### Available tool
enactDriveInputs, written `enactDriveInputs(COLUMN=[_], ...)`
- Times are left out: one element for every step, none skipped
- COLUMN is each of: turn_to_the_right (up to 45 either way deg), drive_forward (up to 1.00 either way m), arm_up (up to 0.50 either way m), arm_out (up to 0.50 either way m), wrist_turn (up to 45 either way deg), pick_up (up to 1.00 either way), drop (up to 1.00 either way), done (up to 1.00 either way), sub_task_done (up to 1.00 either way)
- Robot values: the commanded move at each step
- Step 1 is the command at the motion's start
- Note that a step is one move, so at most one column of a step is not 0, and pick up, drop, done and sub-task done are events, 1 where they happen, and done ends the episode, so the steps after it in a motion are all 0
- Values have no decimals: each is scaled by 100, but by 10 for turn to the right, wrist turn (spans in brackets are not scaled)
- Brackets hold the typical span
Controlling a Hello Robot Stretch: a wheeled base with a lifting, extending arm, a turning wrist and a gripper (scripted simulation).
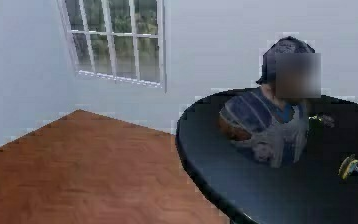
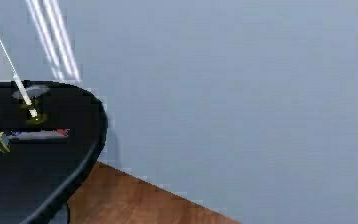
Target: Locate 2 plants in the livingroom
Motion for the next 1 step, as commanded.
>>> enactDriveInputs(turn_to_the_right=[-450], drive_forward=[0], arm_up=[0], arm_out=[0], wrist_turn=[0], pick_up=[0], drop=[0], done=[0], sub_task_done=[0])
